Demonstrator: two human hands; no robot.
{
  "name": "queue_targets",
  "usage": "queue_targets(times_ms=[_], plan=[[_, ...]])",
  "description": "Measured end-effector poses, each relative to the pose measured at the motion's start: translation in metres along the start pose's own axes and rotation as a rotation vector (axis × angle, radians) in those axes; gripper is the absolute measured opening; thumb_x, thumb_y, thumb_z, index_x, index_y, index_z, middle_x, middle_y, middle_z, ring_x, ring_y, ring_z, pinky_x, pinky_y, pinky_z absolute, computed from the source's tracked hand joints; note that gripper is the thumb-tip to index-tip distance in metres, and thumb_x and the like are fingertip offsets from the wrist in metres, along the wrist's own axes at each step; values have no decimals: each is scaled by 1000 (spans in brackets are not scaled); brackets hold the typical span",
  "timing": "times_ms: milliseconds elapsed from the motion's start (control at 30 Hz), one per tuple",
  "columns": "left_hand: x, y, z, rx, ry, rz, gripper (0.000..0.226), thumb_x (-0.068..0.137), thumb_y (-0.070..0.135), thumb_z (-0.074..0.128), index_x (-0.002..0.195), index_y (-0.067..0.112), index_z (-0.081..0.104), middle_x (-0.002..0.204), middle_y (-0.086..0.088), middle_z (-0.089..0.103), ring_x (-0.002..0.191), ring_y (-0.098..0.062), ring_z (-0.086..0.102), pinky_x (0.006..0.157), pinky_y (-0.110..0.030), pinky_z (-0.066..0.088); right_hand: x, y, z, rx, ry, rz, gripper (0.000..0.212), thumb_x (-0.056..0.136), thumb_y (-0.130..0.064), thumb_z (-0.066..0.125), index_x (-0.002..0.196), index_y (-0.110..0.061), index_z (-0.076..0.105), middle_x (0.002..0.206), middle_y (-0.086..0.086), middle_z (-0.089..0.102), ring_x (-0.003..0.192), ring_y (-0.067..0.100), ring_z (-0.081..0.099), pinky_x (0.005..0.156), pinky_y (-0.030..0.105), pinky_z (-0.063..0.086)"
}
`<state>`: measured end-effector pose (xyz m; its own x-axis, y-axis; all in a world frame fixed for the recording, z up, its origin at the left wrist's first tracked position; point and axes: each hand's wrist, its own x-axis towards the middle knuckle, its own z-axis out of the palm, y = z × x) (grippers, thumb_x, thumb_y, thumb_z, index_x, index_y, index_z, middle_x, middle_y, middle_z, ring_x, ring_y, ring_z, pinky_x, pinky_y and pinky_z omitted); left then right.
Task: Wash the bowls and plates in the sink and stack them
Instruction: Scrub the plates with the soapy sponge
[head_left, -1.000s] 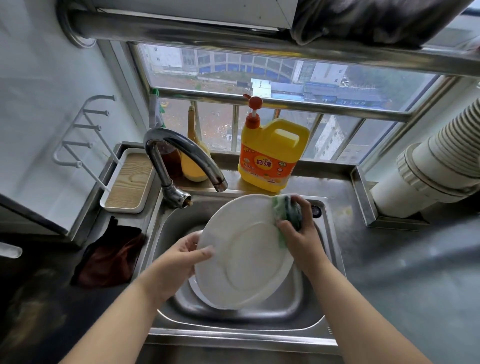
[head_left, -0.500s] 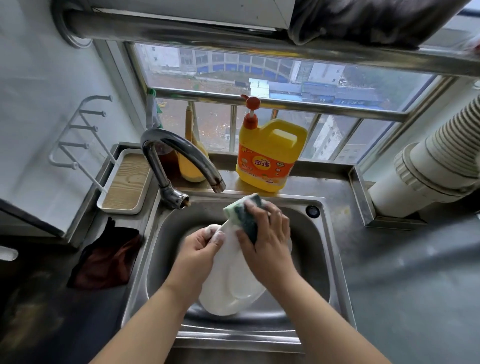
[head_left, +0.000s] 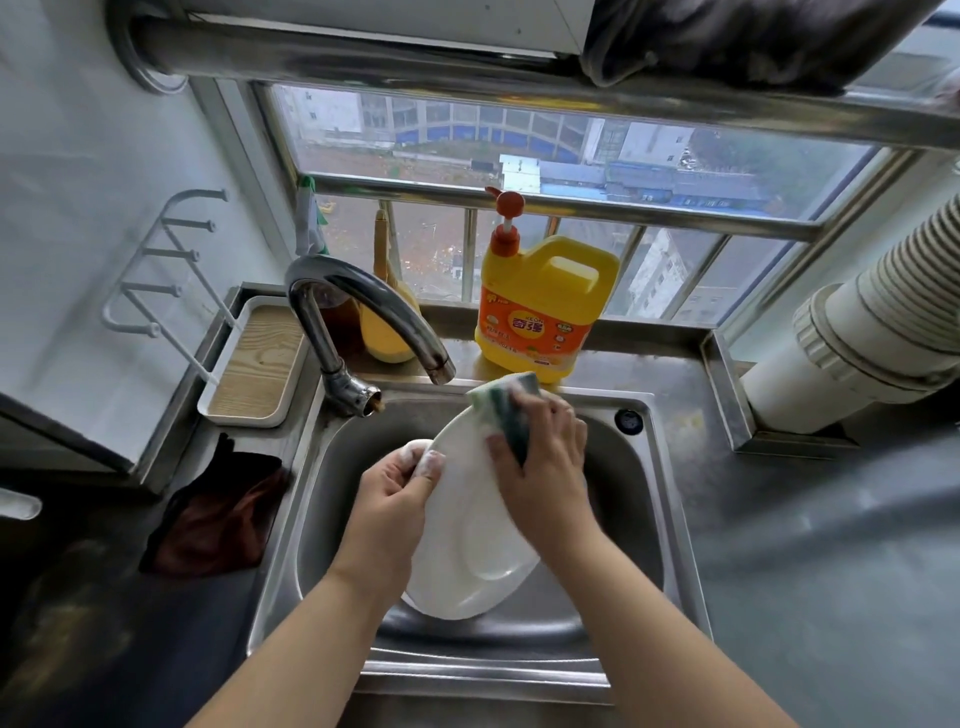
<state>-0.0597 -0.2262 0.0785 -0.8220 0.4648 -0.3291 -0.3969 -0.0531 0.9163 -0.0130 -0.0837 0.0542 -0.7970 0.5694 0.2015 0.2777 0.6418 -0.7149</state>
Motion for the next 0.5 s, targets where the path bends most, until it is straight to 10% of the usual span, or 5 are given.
queue_targets(times_ms=[133, 367, 500], plan=[[-1, 2, 1, -20, 16, 7, 25, 99, 12, 47, 82, 10, 65, 71, -7, 63, 66, -18, 56, 61, -30, 47, 13, 18, -8, 122, -3, 331, 43, 96, -36, 49, 137, -29, 37, 135, 10, 39, 125, 24, 29, 96, 32, 27], [-1, 3, 1, 8, 9, 50, 23, 97, 8, 48, 80, 7, 64, 69, -7, 62, 63, -16, 56, 56, -25, 49, -19, -22, 8, 65, -66, -29, 47, 84, -47, 48, 128, -39, 35, 137, 4, 36, 123, 16, 27, 105, 33, 26], [-7, 1, -5, 3, 39, 17, 31, 98, 13, 49, 75, 17, 68, 69, -6, 63, 62, -16, 55, 56, -28, 47, -2, 8, -5, 83, -1, 145, 44, 90, -40, 54, 131, -33, 40, 129, 8, 45, 120, 23, 36, 98, 34, 33]])
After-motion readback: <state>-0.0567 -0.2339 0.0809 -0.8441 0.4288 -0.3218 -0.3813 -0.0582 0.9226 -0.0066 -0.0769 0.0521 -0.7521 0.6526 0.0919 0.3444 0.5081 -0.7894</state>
